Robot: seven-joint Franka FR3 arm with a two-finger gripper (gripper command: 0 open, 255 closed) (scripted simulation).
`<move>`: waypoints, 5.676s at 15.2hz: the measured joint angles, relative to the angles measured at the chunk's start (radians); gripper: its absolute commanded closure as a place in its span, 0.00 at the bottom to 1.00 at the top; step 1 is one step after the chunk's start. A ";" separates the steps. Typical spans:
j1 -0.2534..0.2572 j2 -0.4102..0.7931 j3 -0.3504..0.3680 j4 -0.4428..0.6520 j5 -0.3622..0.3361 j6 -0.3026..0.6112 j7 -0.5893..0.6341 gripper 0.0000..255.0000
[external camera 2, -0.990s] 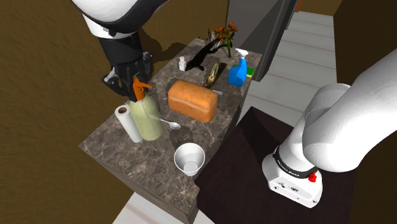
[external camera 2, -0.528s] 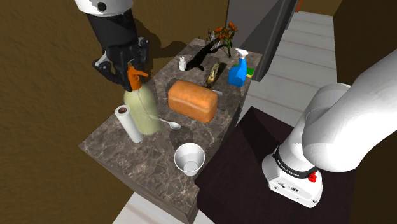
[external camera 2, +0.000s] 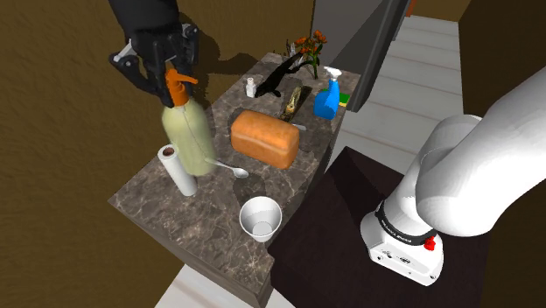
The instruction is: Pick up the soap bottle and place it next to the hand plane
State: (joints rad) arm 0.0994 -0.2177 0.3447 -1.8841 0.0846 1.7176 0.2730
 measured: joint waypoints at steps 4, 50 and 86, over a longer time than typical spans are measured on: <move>-0.001 0.007 0.000 0.061 -0.003 -0.054 0.005 1.00; -0.257 -0.296 -0.669 -0.264 -0.206 -0.045 -0.859 1.00; -0.268 -0.207 -0.742 -0.685 -0.233 0.464 -0.878 1.00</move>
State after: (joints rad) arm -0.1690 -0.4242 -0.3975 -2.5691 -0.1488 2.1817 -0.6047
